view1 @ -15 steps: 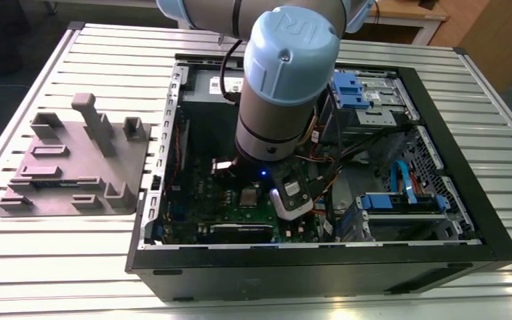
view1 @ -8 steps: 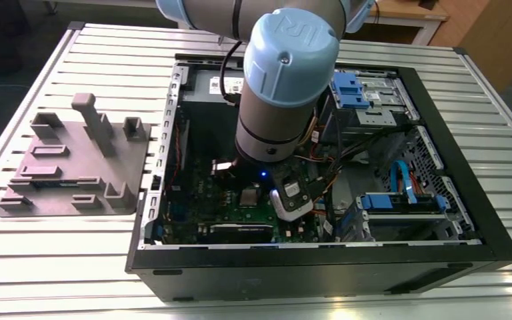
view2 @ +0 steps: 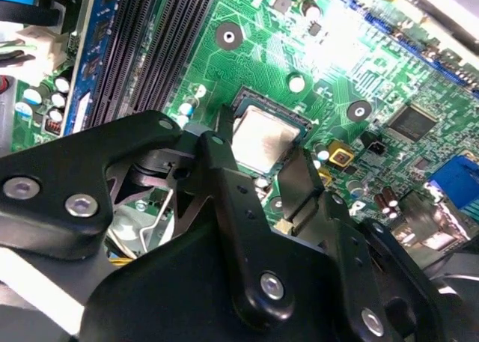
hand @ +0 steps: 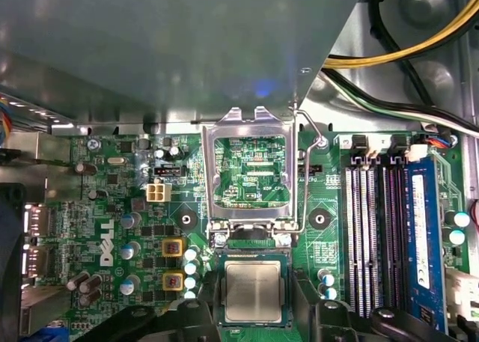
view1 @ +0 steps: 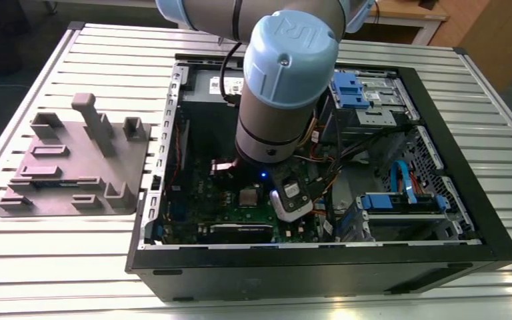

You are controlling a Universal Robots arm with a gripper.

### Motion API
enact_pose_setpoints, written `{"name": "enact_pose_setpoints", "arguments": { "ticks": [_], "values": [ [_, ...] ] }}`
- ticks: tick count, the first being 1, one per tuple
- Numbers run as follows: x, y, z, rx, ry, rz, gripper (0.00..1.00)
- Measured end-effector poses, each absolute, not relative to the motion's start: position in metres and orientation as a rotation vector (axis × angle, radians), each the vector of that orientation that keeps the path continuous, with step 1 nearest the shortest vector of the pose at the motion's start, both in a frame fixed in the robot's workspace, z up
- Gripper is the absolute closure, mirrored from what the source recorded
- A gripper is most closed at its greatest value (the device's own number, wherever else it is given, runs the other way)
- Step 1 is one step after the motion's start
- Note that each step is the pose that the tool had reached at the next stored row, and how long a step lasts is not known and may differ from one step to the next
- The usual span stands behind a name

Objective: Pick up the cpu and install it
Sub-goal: 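Place the cpu into insertion slot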

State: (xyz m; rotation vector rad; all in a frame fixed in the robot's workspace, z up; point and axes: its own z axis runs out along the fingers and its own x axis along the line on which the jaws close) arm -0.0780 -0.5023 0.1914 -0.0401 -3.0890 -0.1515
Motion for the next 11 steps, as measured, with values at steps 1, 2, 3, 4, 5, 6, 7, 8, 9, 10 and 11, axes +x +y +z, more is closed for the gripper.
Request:
{"name": "enact_pose_setpoints", "arguments": {
  "ticks": [1, 2, 3, 4, 5, 6, 7, 8, 9, 10, 11],
  "values": [
    [-0.0780, -0.5023, 0.1913, -0.040, -3.089, -0.151, 0.51],
    [-0.0779, -0.5025, 0.1913, -0.039, -3.089, -0.151, 0.51],
    [-0.0780, -0.5029, 0.1914, -0.038, -3.089, -0.151, 0.56],
    [-0.0779, -0.5033, 0.1913, -0.036, -3.089, -0.152, 0.56],
    [-0.0780, -0.5037, 0.1912, -0.033, -3.089, -0.152, 0.60],
    [-0.0780, -0.5041, 0.1912, -0.029, -3.089, -0.151, 0.60],
    [-0.0779, -0.5044, 0.1912, -0.023, -3.089, -0.151, 0.60],
    [-0.0779, -0.5045, 0.1912, -0.019, -3.089, -0.150, 0.60],
    [-0.0779, -0.5045, 0.1912, -0.016, -3.088, -0.150, 0.60],
    [-0.0779, -0.5045, 0.1912, -0.013, -3.088, -0.150, 0.60],
    [-0.0780, -0.5045, 0.1911, -0.013, -3.088, -0.150, 0.60]
  ]
}}
